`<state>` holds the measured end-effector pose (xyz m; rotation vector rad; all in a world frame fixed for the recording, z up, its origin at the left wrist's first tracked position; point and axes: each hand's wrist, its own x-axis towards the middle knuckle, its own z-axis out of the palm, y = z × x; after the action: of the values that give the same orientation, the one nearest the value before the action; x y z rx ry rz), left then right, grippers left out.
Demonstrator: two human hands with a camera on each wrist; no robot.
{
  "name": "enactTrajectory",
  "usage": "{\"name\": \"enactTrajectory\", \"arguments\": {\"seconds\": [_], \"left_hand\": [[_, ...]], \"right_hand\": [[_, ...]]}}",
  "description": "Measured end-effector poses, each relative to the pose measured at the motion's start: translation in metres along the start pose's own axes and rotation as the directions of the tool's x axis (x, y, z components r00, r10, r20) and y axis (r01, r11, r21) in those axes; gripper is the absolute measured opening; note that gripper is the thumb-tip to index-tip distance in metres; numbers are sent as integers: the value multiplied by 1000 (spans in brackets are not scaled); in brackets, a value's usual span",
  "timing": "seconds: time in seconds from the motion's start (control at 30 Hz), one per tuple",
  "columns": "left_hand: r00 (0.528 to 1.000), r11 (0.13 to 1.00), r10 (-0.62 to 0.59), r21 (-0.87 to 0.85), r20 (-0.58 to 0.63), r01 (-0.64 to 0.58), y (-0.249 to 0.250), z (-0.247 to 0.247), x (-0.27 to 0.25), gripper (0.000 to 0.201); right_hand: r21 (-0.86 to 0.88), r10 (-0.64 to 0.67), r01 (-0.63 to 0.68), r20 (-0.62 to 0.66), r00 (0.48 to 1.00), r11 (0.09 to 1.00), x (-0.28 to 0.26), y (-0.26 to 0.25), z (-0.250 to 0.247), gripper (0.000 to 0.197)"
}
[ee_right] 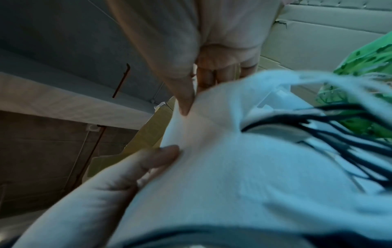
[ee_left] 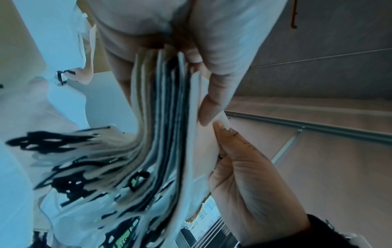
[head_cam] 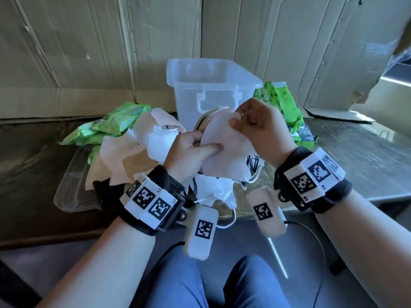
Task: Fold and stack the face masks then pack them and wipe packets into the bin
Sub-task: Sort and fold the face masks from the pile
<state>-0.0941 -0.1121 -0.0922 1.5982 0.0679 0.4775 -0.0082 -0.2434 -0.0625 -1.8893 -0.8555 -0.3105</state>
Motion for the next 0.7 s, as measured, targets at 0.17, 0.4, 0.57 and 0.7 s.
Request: {"name": "enactTrajectory", "arguments": {"seconds": [0.17,0.4,0.57,0.7], "left_hand": [[997,999,39,-5,64,-39,-8,7,6,25],[925,944,310,43,218,-327,-9,-2,8,65],[961,960,273,61,35,-275,-19,-9,19,75],[980,978,-29,-208,-196,-12,-18,3,24,81]], "right_hand": [[18,7,-6,-83,997,1000,-2,10,-3,28],[43,-9,3,141,990,999,0,19,3,91],[312,33,-134,308,951,941,2,19,5,37],[419,-13,-29,96,995,908,6,25,10,45]]}}
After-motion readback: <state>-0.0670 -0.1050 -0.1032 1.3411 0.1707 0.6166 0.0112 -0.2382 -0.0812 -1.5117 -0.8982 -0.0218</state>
